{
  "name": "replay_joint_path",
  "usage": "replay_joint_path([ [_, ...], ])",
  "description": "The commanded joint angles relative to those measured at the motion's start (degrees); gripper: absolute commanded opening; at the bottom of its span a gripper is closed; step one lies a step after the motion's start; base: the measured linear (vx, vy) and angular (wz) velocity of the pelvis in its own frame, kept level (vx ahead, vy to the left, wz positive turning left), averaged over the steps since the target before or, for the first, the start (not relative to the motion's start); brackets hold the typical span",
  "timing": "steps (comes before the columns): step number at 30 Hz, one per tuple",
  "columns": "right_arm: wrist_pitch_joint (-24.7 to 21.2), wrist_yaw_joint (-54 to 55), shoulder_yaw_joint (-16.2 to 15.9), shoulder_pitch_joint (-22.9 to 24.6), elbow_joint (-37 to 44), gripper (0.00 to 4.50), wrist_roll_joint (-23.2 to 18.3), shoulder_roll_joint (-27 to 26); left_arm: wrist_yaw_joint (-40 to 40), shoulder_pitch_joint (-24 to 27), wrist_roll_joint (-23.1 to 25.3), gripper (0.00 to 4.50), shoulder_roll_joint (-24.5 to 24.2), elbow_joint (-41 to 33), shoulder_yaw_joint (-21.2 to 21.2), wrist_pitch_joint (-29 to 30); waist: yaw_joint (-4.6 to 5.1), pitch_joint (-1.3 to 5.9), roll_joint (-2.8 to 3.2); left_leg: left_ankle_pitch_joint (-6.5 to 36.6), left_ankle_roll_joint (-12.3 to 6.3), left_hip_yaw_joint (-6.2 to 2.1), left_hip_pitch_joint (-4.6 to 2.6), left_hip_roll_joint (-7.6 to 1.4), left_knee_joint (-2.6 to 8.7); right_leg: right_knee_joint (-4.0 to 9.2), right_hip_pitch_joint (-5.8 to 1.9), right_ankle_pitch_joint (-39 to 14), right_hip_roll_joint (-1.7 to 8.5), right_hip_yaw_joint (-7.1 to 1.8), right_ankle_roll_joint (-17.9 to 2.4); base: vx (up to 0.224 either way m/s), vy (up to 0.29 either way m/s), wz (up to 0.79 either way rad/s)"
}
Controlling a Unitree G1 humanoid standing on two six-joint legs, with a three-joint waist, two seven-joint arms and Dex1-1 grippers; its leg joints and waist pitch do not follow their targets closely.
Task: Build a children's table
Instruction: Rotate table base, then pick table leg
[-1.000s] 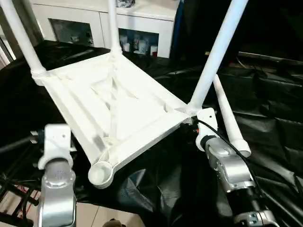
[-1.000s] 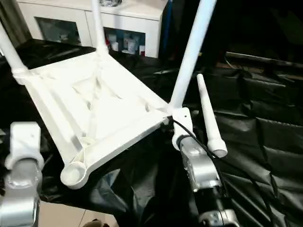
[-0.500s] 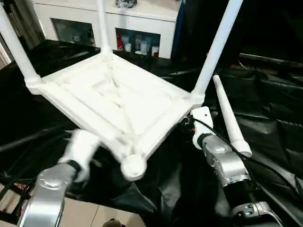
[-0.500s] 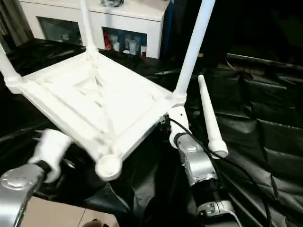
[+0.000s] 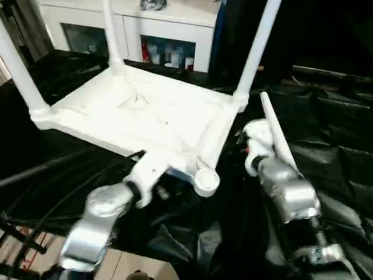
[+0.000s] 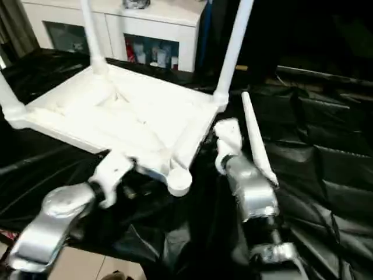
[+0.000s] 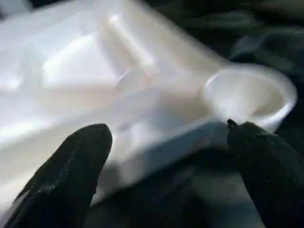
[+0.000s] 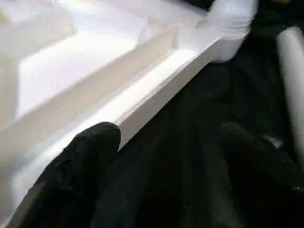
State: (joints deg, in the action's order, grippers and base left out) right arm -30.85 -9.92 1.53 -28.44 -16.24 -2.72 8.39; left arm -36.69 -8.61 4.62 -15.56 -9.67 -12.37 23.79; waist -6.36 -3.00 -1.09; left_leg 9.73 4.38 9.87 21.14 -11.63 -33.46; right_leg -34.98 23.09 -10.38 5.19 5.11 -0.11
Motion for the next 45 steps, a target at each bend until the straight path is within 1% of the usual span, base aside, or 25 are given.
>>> replay_joint_path([
  [1,-3.29,0.34,2.60,-1.75,1.48,4.22,-1.08,1.93,-0.85,-0.74,-0.88,4.50,-0.29,0.78,-0.48,-1.17,0.01,3.66,0.57,14.46,2.60,-0.38,-0.58,-1.10,4.39,3.98,-2.76,-9.70,2.67,-3.04,-7.21,0.000,0.000,0.00],
  [4,-6.84,1.13,4.38,-4.58,0.65,4.43,-0.35,5.11,-2.83,-1.67,-3.46,4.50,-1.07,-0.90,0.26,-0.57,0.00,3.67,0.44,12.94,2.39,-0.20,-0.63,-1.02,4.21,3.87,-2.79,-9.34,2.59,-3.01,-7.54,0.000,0.000,0.00],
  [6,-7.74,1.53,5.02,-5.82,-0.65,4.49,-0.06,6.24,-3.52,-2.18,-4.43,4.50,-1.19,-1.61,0.72,0.39,0.04,3.67,0.43,12.72,2.43,-0.16,-0.63,-0.97,4.14,3.82,-2.82,-9.36,2.56,-2.99,-7.71,0.000,0.000,0.00],
  [7,-8.90,2.10,5.72,-7.44,-2.73,4.49,0.30,7.75,-4.35,-2.91,-5.52,4.50,-1.30,-2.31,1.21,1.67,0.09,3.59,0.55,13.43,2.57,-0.17,-0.77,-0.99,4.22,3.97,-2.70,-10.54,2.50,-2.89,-7.94,0.000,0.000,0.00],
  [11,-11.13,2.19,7.60,-11.14,-9.76,4.49,-0.70,10.14,-7.58,-4.22,-8.65,4.50,-1.92,-4.74,1.04,6.11,0.18,3.51,0.50,15.44,3.10,-0.12,-1.02,-0.98,4.07,4.02,-2.55,-12.98,2.59,-2.82,-8.38,0.000,0.000,0.00],
  [12,-11.31,1.92,7.80,-11.98,-11.60,4.49,-0.89,10.60,-8.39,-4.38,-9.24,4.50,-2.20,-5.49,0.81,6.72,0.13,3.44,0.43,15.28,2.93,-0.07,-0.86,-0.94,4.01,4.15,-2.59,-12.78,2.57,-2.84,-8.32,0.000,0.000,0.00],
  [13,-12.19,0.64,7.61,-13.79,-15.61,4.49,-1.02,11.65,-9.40,-4.76,-9.84,4.50,-2.78,-6.65,0.26,7.04,0.14,3.56,0.50,15.15,2.94,-0.14,-0.89,-0.94,3.99,4.01,-2.66,-12.49,2.58,-2.78,-8.62,0.000,0.000,0.00],
  [15,-12.67,-0.15,7.37,-14.62,-17.49,4.49,-1.00,12.15,-9.63,-4.93,-9.95,4.50,-3.02,-7.06,0.00,6.93,0.18,3.57,0.44,14.95,2.73,-0.08,-0.76,-0.84,3.84,3.98,-2.76,-11.96,2.51,-2.73,-9.18,0.000,0.000,0.00],
  [16,-12.82,-1.47,6.14,-16.61,-22.80,4.49,-0.01,13.28,-9.19,-5.54,-9.41,4.50,-3.27,-6.92,-0.39,6.49,0.12,3.55,0.41,14.60,2.64,-0.05,-0.70,-0.86,3.83,4.02,-2.80,-11.66,2.55,-2.77,-9.09,0.000,0.000,0.00],
  [18,-13.26,-1.70,6.06,-17.43,-24.91,4.49,0.10,13.56,-9.06,-5.75,-9.25,4.50,-3.42,-6.78,-0.56,6.29,0.14,3.69,0.32,13.63,2.38,-0.05,-0.65,-0.87,3.66,3.71,-2.89,-10.74,2.58,-2.71,-9.96,0.000,0.000,0.00],
  [19,-13.12,-1.45,6.35,-18.22,-27.07,4.49,0.25,13.83,-9.02,-5.88,-9.37,4.50,-3.57,-6.75,-0.67,6.37,0.08,3.64,0.04,13.07,2.19,0.03,-0.54,-0.88,3.65,3.78,-2.97,-10.39,2.57,-2.72,-9.89,0.000,0.000,0.00],
  [21,-13.02,-1.19,6.67,-18.65,-28.25,4.49,0.27,13.95,-9.02,-5.95,-9.53,4.50,-3.66,-6.75,-0.75,6.46,0.05,3.77,0.14,12.03,2.05,0.03,-0.53,-0.89,3.54,3.57,-3.01,-9.78,2.66,-2.72,-10.23,0.000,0.000,0.00],
  [22,-15.14,-1.88,6.48,-20.09,-32.22,4.49,0.36,14.50,-9.12,-6.08,-9.83,4.50,-3.97,-7.36,-0.95,7.38,0.11,3.94,0.09,11.57,2.02,0.01,-0.65,-0.91,3.48,3.31,-3.04,-9.09,2.59,-2.64,-10.90,0.000,0.000,0.00],
  [23,-15.14,-1.88,6.48,-20.09,-32.22,4.49,0.36,14.50,-9.12,-6.08,-9.83,4.50,-3.97,-7.36,-0.95,7.38,0.15,3.84,0.13,11.49,1.94,0.02,-0.54,-0.89,3.50,3.35,-3.04,-8.80,2.51,-2.66,-11.08,0.000,0.000,0.00],
  [25,-16.58,-3.44,6.77,-21.41,-36.39,4.49,-0.10,15.01,-9.50,-6.08,-10.43,4.50,-4.46,-8.77,-1.13,8.91,0.06,3.85,-0.18,11.68,1.80,0.06,-0.58,-0.95,3.43,3.22,-3.07,-9.03,2.59,-2.63,-11.45,0.000,0.000,0.00],
  [29,-17.09,-4.84,7.39,-22.40,-39.85,4.49,-0.79,15.44,-9.85,-6.00,-10.78,4.50,-5.04,-9.80,-1.48,9.58,-0.02,3.67,-0.21,12.48,1.74,0.10,-0.52,-0.99,3.42,3.49,-2.96,-11.28,2.72,-2.61,-11.20,0.000,0.000,0.00],
  [31,-16.98,-6.93,6.95,-23.10,-43.58,4.21,-0.81,16.04,-10.03,-6.35,-10.82,4.50,-5.59,-10.40,-1.85,9.67,-0.07,3.63,-0.51,12.66,1.70,0.12,-0.42,-1.03,3.42,3.65,-2.93,-12.73,2.80,-2.59,-10.72,0.000,0.000,0.00],
  [32,-16.90,-6.96,6.94,-23.14,-43.75,4.13,-0.80,16.06,-10.02,-6.38,-10.84,4.50,-5.60,-10.42,-1.86,9.69,-0.08,3.65,-0.59,12.69,1.71,0.13,-0.39,-1.04,3.38,3.60,-2.94,-12.97,2.86,-2.58,-10.71,0.000,0.000,0.00],
  [33,-16.69,-6.79,7.03,-23.21,-44.18,4.13,-0.77,16.12,-10.05,-6.44,-10.99,4.50,-5.60,-10.58,-1.82,9.88,-0.10,3.57,-0.48,12.75,1.71,0.15,-0.41,-1.02,3.39,3.69,-2.88,-13.40,2.82,-2.59,-10.62,0.000,0.000,0.00],
  [36,-16.08,-6.45,7.20,-23.64,-45.68,3.73,-0.69,16.31,-10.07,-6.59,-11.38,4.50,-5.66,-11.00,-1.77,10.42,-0.10,3.63,-0.54,12.51,1.77,0.17,-0.44,-1.00,3.32,3.64,-2.81,-13.78,2.81,-2.56,-10.54,0.000,0.000,0.00],
  [38,-15.34,-7.18,7.45,-24.60,-48.21,3.67,-0.71,16.51,-10.62,-6.41,-11.95,4.50,-6.53,-12.19,-2.07,11.28,-0.14,3.65,-0.67,12.23,1.76,0.15,-0.38,-1.06,3.29,3.51,-2.80,-13.54,2.86,-2.55,-10.58,0.000,0.000,0.00],
  [39,-15.19,-7.46,7.40,-24.78,-48.65,3.40,-0.60,16.53,-10.65,-6.39,-11.98,4.50,-6.75,-12.35,-2.17,11.37,-0.14,3.65,-0.63,12.44,1.82,0.13,-0.41,-1.08,3.29,3.50,-2.77,-13.72,2.89,-2.52,-10.64,0.000,0.000,0.00],
  [41,-14.99,-7.77,7.30,-25.02,-49.20,3.31,-0.43,16.56,-10.63,-6.38,-12.00,4.50,-6.98,-12.48,-2.28,11.46,-0.07,3.55,-0.66,13.05,1.83,0.14,-0.35,-1.04,3.32,3.61,-2.76,-14.26,2.79,-2.49,-10.48,0.000,0.000,0.00],
  [42,-14.74,-7.91,7.34,-25.08,-49.58,3.27,-0.40,16.57,-10.56,-6.40,-11.96,4.50,-7.07,-12.52,-2.28,11.38,-0.10,3.55,-0.89,13.01,1.77,0.15,-0.33,-1.04,3.31,3.61,-2.75,-14.73,2.86,-2.50,-10.28,0.000,0.000,0.00],
  [45,-14.36,-8.00,7.49,-25.24,-50.21,2.97,-0.40,16.61,-10.45,-6.45,-12.11,4.50,-7.23,-12.60,-2.23,11.36,-0.10,3.62,-0.82,12.97,1.89,0.15,-0.36,-1.06,3.28,3.64,-2.72,-14.86,2.85,-2.49,-10.12,0.000,0.000,0.00],
])
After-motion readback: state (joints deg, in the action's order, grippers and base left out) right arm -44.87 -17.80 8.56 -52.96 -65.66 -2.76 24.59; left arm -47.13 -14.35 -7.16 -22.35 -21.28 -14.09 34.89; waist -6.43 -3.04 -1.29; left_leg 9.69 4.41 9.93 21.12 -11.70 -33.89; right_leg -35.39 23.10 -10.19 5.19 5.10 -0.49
